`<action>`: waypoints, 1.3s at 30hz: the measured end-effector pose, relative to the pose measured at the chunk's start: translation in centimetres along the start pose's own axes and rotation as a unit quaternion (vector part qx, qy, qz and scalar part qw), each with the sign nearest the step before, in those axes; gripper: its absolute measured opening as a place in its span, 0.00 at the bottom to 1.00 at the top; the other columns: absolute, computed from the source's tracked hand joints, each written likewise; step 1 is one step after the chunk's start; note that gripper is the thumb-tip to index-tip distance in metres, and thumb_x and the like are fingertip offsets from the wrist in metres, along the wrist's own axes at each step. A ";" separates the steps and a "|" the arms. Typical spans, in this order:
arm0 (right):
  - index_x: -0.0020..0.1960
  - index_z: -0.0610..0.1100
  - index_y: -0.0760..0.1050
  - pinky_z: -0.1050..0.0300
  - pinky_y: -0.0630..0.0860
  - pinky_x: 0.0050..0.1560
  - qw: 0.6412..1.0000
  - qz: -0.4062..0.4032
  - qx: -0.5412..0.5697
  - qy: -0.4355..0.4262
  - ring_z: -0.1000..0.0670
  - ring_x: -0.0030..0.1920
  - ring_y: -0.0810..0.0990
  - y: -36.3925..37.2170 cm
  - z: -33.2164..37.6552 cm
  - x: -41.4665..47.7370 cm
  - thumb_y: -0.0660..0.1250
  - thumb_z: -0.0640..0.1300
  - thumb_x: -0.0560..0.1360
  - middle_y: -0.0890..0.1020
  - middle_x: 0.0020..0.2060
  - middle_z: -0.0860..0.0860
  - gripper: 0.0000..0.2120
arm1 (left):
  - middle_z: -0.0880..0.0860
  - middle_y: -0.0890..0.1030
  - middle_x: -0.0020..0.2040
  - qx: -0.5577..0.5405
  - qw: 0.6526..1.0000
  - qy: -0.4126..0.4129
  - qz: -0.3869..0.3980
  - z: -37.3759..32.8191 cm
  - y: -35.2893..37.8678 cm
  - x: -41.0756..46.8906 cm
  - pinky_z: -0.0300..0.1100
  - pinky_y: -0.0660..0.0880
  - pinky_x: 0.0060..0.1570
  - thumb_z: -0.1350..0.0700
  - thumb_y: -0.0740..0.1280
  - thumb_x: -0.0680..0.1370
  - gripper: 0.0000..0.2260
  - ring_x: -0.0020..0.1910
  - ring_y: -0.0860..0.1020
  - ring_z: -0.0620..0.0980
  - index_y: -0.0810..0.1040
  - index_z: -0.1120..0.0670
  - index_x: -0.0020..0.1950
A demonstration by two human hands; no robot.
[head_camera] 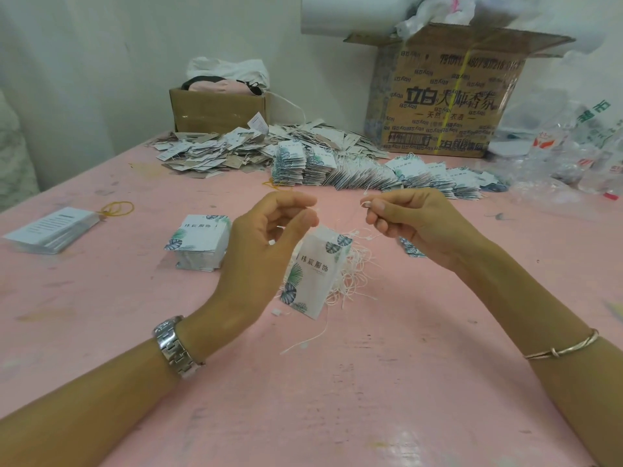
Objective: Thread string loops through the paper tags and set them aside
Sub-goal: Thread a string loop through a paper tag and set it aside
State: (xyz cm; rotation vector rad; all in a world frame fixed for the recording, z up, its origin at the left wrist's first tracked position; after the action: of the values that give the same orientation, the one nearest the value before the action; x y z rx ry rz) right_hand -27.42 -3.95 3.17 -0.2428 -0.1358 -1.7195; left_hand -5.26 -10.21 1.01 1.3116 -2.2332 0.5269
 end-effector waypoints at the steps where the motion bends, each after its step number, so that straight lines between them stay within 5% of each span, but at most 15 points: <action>1: 0.43 0.43 0.86 0.67 0.75 0.33 1.000 0.001 0.002 -0.003 0.55 0.32 0.79 0.4 0.2 -0.1 0.72 0.43 0.69 0.84 0.35 0.48 0.06 | 0.44 0.85 0.45 -0.005 1.000 -0.008 0.003 0.1 0.1 0.0 0.44 0.78 0.53 0.47 0.69 0.74 0.08 0.49 0.82 0.46 0.81 0.44 0.52; 6: 0.42 0.44 0.86 0.67 0.71 0.30 1.000 0.011 0.000 -0.020 0.55 0.28 0.76 2.0 0.6 -0.4 0.76 0.49 0.65 0.83 0.33 0.48 0.10 | 0.43 0.85 0.45 -0.011 0.999 -0.026 0.022 -0.1 0.5 0.1 0.44 0.77 0.53 0.48 0.69 0.73 0.05 0.46 0.81 0.43 0.82 0.46 0.47; 13: 0.46 0.38 0.82 0.64 0.67 0.28 0.994 0.017 -0.078 -0.072 0.52 0.29 0.72 3.4 1.3 -1.1 0.70 0.42 0.73 0.81 0.34 0.45 0.07 | 0.45 0.84 0.39 0.007 0.997 -0.061 0.040 -0.3 1.0 -0.4 0.58 0.74 0.51 0.46 0.70 0.72 0.08 0.41 0.79 0.43 0.83 0.49 0.44; 22: 0.44 0.37 0.80 0.65 0.64 0.28 0.988 0.030 -0.137 -0.060 0.52 0.28 0.68 4.7 1.9 -1.8 0.70 0.44 0.71 0.80 0.30 0.48 0.09 | 0.40 0.84 0.39 0.049 0.997 -0.047 0.044 0.2 1.0 -0.5 0.42 0.66 0.43 0.53 0.73 0.76 0.04 0.38 0.76 0.36 0.83 0.43 0.43; 34: 0.42 0.43 0.81 0.71 0.68 0.30 0.977 0.043 -0.187 -0.093 0.59 0.29 0.76 4.7 1.7 -1.8 0.72 0.42 0.73 0.82 0.29 0.54 0.03 | 0.45 0.84 0.39 0.063 0.996 -0.051 0.046 0.2 0.9 -0.5 0.28 0.65 0.37 0.54 0.73 0.75 0.05 0.35 0.75 0.35 0.83 0.45 0.41; 39: 0.43 0.40 0.82 0.71 0.69 0.32 0.970 0.046 -0.218 -0.102 0.59 0.30 0.77 4.7 1.6 -1.8 0.72 0.42 0.74 0.82 0.30 0.52 0.05 | 0.39 0.81 0.34 0.068 0.995 -0.052 0.050 0.1 1.0 -0.5 0.25 0.66 0.35 0.55 0.73 0.75 0.04 0.33 0.74 0.34 0.83 0.48 0.41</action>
State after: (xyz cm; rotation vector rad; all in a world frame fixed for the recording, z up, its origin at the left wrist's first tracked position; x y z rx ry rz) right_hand -22.35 -2.61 4.07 -0.7407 0.1046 -1.6146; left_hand -5.99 -9.47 0.57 1.3261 -2.3944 0.6711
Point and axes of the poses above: each hand's wrist, its own x-axis towards the middle knuckle, its own y-axis out of the palm, z = x × y, the point moved 3 cm from there along x, towards the middle knuckle
